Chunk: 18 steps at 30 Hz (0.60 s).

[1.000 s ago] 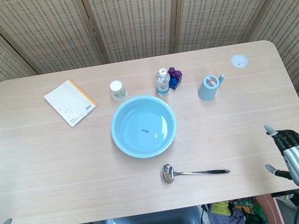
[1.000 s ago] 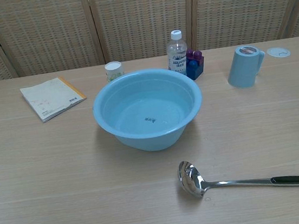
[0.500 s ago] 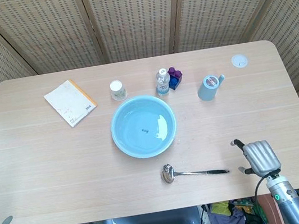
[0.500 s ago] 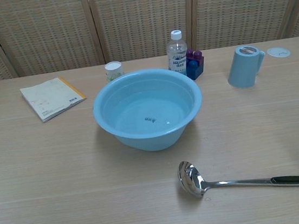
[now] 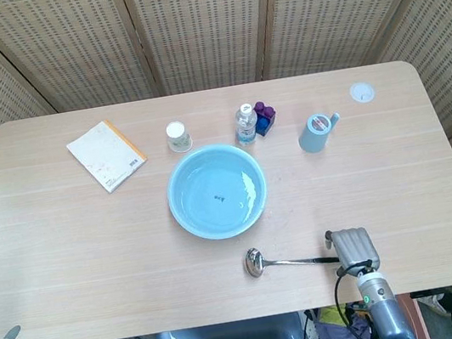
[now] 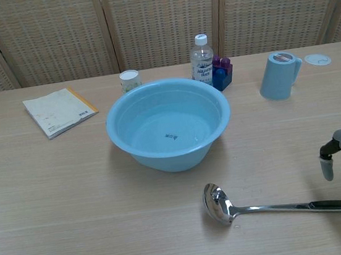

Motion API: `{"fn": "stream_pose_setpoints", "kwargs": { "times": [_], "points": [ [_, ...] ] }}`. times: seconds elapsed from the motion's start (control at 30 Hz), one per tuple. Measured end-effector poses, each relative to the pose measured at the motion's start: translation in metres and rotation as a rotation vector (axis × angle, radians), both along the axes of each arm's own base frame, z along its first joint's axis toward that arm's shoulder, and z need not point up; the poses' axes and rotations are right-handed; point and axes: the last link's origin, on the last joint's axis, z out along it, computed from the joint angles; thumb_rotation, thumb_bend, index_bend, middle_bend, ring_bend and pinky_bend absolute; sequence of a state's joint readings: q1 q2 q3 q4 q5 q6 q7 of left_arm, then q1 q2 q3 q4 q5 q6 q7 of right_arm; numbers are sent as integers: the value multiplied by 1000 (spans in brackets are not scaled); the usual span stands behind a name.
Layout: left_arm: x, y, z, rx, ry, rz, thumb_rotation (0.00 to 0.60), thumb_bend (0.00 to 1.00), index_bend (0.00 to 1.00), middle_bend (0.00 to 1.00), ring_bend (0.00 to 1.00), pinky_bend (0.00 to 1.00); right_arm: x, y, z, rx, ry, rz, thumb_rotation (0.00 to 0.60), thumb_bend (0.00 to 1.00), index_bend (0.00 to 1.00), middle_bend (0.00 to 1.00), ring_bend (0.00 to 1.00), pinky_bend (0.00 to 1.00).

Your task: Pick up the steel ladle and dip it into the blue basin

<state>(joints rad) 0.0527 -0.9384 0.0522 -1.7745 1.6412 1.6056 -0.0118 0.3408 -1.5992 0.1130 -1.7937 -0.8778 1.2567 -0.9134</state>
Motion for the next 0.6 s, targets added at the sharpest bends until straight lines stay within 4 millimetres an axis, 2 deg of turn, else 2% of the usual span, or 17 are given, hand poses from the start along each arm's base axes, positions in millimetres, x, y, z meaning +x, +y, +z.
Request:
{"fn": "stream_pose_setpoints", "kwargs": {
  "times": [0.23,0.6],
  "points": [
    [0,1,0,1,-1,4,600,0,0,0,0,0,12,-5,-16,-1,5,15,600,200,478,959,914,1000],
    [-2,3,0,-1,1,12,600,0,0,0,0,0,14,-11,-33,9,38,3,600,212,487,959,914,1000]
  ]
}}
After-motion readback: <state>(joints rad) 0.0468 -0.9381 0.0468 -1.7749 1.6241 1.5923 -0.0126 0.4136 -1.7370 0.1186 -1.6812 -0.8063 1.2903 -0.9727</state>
